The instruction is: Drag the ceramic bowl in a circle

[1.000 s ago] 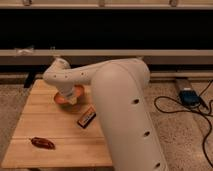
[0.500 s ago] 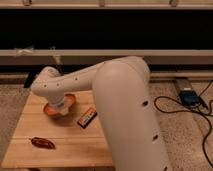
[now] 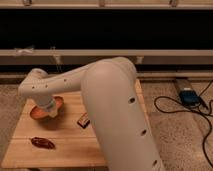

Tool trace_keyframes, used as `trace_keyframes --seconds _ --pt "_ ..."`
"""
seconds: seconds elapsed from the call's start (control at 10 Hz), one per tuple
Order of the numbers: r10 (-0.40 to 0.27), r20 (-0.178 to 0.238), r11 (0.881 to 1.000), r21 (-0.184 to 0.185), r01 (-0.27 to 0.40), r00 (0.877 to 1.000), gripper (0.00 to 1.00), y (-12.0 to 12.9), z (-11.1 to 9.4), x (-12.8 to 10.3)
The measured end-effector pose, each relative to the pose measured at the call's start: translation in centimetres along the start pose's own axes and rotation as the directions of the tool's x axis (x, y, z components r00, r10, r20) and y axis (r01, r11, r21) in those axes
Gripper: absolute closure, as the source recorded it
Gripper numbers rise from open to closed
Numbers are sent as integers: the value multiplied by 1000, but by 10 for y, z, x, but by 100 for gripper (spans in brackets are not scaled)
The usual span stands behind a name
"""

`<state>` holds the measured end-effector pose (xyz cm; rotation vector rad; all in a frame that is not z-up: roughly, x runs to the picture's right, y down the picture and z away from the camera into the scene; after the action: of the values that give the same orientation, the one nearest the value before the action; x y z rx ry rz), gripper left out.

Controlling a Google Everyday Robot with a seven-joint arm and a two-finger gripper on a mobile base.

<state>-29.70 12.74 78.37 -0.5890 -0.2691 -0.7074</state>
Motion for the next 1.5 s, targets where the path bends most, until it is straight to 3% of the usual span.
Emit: trace_keyframes --seconds 0.2,0.6,0.9,1.2,1.5 --pt "-18 0 1000 14 18 1000 100 -24 2 5" --pt "37 -38 999 13 -37 999 100 -42 5 63" --pt "121 -67 992 -16 -122 990 100 -14 9 102" --pt "161 -67 985 -54 -164 985 99 17 16 111" --pt "161 -19 984 -73 -162 987 74 43 18 84"
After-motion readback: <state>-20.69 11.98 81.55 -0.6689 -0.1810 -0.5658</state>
